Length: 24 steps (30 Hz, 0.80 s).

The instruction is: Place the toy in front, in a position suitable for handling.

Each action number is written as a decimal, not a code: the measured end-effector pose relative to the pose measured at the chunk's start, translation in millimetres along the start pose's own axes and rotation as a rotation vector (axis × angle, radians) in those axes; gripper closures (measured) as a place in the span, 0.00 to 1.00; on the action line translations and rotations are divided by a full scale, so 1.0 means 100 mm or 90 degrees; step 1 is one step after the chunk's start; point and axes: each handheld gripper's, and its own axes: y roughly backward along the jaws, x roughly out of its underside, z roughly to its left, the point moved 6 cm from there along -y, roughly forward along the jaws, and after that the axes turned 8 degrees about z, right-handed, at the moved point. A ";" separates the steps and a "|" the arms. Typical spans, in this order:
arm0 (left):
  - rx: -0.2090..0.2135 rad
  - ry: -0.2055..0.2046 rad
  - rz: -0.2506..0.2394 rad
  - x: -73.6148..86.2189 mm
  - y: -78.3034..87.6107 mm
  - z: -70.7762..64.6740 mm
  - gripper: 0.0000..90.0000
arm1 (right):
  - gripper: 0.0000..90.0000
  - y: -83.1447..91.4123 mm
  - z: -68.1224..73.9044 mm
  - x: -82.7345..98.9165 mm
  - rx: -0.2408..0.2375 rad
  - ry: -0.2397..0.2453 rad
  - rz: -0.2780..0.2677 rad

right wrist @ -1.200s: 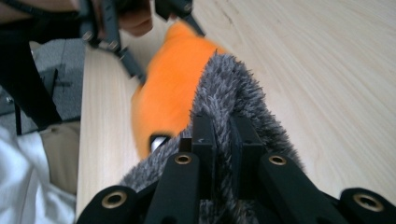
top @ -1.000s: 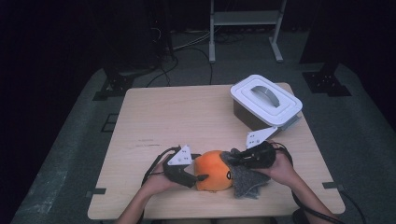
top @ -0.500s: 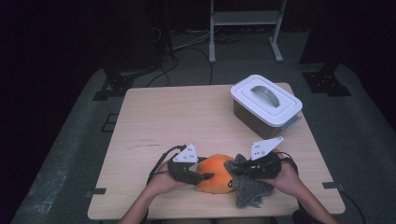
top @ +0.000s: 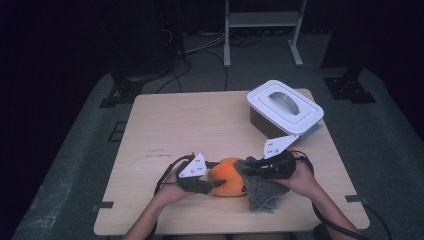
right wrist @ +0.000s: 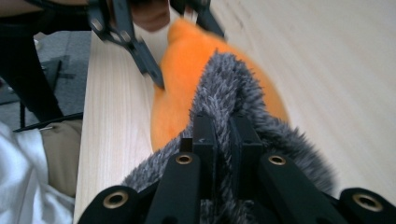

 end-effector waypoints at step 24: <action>0.012 0.015 0.012 0.02 -0.01 -0.03 0.42 | 0.91 0.03 -0.07 0.48 0.000 -0.070 0.003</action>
